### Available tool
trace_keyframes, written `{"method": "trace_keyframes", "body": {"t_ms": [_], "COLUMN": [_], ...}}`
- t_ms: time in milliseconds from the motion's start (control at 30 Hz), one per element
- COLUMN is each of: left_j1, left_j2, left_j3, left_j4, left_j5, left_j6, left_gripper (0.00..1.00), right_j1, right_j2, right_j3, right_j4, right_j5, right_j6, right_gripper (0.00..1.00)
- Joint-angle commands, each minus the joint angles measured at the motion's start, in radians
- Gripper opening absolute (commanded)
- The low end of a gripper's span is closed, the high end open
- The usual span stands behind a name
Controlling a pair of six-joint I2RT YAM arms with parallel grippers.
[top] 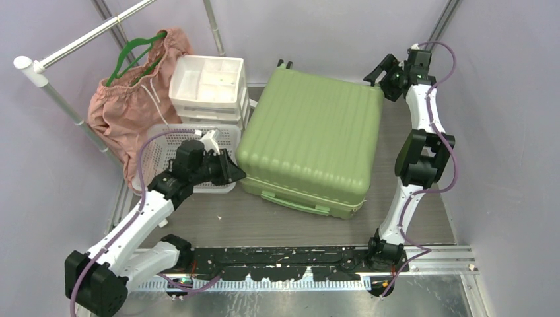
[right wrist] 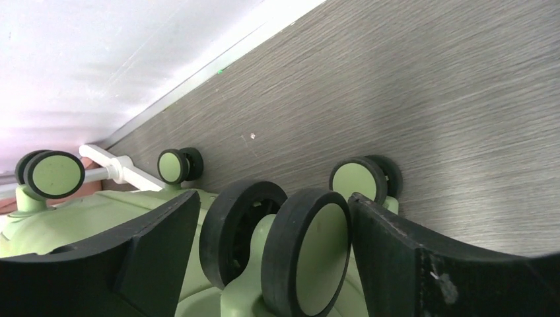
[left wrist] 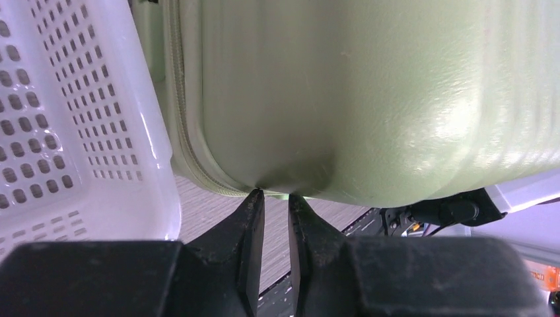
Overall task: Open, take out, and arrange the luggage
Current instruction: Adjust the luggage at the center of the board.
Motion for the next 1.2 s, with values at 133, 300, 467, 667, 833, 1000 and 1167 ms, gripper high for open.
{"method": "trace_keyframes", "body": {"t_ms": [133, 300, 467, 667, 833, 1000, 1167], "left_j1": [-0.045, -0.055, -0.071, -0.087, -0.091, -0.094, -0.094], "left_j2": [0.068, 0.107, 0.156, 0.217, 0.285, 0.388, 0.501], "left_j3": [0.029, 0.050, 0.084, 0.120, 0.167, 0.260, 0.342], "left_j4": [0.160, 0.181, 0.207, 0.241, 0.282, 0.309, 0.317], "left_j5": [-0.017, -0.011, -0.006, -0.005, -0.006, 0.004, 0.006], "left_j6": [-0.017, -0.014, -0.011, -0.009, -0.011, -0.011, -0.014], "left_gripper": [0.21, 0.21, 0.21, 0.21, 0.21, 0.22, 0.22], "right_j1": [-0.015, -0.041, -0.078, -0.138, -0.198, -0.235, -0.254], "right_j2": [-0.082, -0.143, -0.219, -0.321, -0.407, -0.468, -0.544], "right_j3": [-0.055, -0.138, -0.231, -0.350, -0.435, -0.459, -0.452], "right_j4": [0.153, 0.205, 0.224, 0.237, 0.234, 0.197, 0.130], "right_j5": [-0.035, -0.015, 0.055, 0.096, 0.105, 0.078, 0.075], "right_j6": [0.058, 0.083, 0.063, 0.050, 0.024, -0.041, -0.167], "right_gripper": [0.66, 0.54, 0.48, 0.46, 0.49, 0.63, 0.93]}}
